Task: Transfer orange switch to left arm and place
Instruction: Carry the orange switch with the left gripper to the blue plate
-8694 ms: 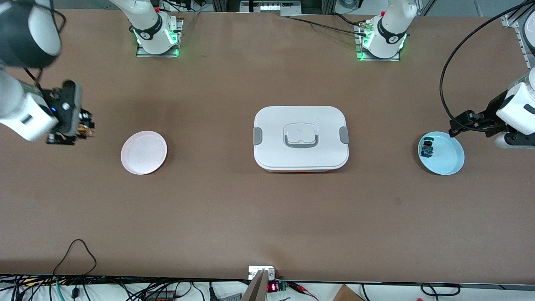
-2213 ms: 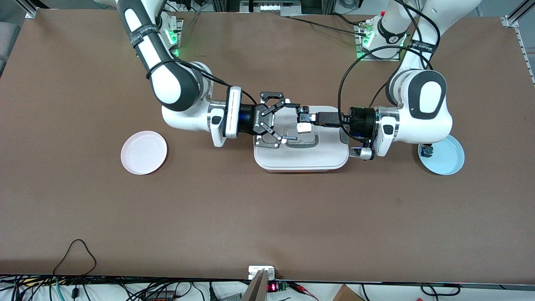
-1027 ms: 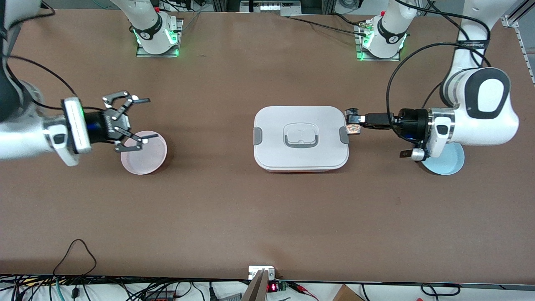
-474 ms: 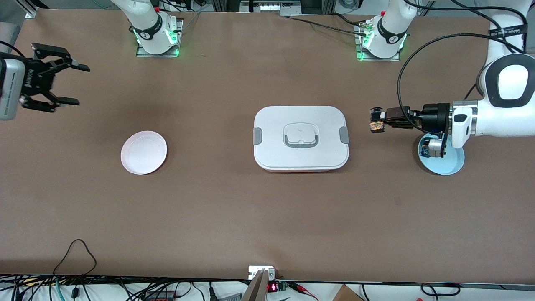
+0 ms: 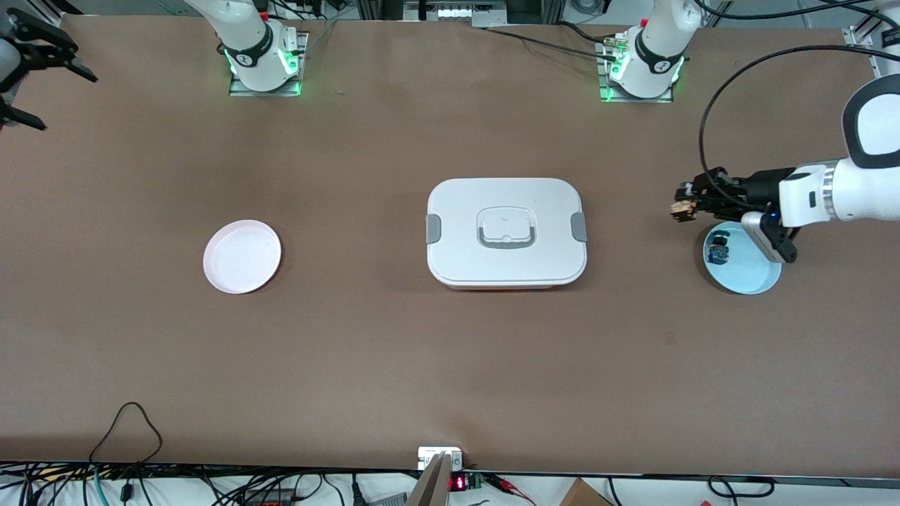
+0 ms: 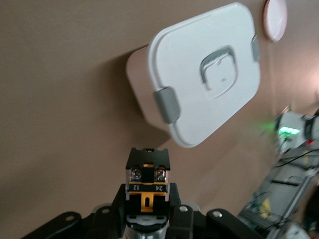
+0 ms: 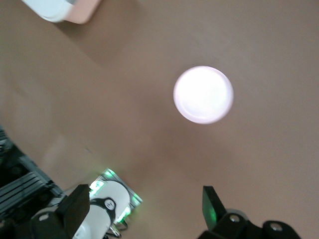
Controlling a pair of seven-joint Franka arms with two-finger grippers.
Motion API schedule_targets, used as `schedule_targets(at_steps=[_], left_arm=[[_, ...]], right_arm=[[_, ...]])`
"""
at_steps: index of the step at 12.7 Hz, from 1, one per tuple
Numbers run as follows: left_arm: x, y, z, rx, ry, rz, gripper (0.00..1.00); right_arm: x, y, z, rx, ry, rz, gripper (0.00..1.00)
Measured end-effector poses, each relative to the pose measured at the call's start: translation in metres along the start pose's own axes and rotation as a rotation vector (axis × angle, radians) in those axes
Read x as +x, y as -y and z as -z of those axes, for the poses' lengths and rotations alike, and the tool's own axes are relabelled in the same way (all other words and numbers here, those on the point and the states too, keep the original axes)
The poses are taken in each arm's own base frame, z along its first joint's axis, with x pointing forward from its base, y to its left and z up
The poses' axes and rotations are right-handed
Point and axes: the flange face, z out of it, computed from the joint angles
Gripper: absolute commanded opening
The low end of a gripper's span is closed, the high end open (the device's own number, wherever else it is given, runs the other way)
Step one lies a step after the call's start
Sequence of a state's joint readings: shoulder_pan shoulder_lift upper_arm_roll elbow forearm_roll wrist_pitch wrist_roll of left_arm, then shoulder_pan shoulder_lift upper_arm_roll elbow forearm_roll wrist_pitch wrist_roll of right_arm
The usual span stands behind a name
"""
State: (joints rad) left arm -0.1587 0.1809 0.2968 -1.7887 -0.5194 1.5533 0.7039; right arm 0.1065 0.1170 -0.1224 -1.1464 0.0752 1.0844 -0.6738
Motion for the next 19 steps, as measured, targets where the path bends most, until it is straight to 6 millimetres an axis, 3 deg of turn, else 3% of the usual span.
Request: schedule_targets(at_steps=[2, 4, 7, 10, 13, 15, 17, 19], left_arm=[[-0.016, 0.021, 0.021, 0.116, 0.056, -0.090, 0.00], [-0.028, 0.041, 0.037, 0.218, 0.103, -0.222, 0.00], [-0.045, 0.084, 0.052, 0.317, 0.157, -0.417, 0.00], [-0.059, 0.139, 0.038, 0.325, 0.255, -0.578, 0.00], [-0.056, 0.177, 0.022, 0.357, 0.323, -0.748, 0.00], [-0.060, 0.204, 0.012, 0.373, 0.353, -0.804, 0.00], [-0.067, 0.237, -0.005, 0.393, 0.371, -0.859, 0.00], [-0.075, 0.260, -0.024, 0.402, 0.380, -0.868, 0.00]], right_arm=[[-0.007, 0.007, 0.010, -0.066, 0.017, -0.204, 1.00], [-0.002, 0.019, 0.012, -0.104, 0.023, -0.381, 1.00], [-0.001, 0.020, 0.012, -0.112, 0.024, -0.438, 1.00], [-0.009, 0.020, 0.017, -0.114, 0.014, -0.446, 1.00], [-0.011, 0.016, 0.012, -0.112, 0.012, -0.453, 1.00], [-0.004, -0.006, -0.025, -0.114, -0.005, -0.462, 1.00], [0.000, -0.036, -0.094, -0.115, -0.031, -0.478, 1.00], [-0.007, -0.050, -0.164, -0.097, -0.017, -0.491, 1.00]])
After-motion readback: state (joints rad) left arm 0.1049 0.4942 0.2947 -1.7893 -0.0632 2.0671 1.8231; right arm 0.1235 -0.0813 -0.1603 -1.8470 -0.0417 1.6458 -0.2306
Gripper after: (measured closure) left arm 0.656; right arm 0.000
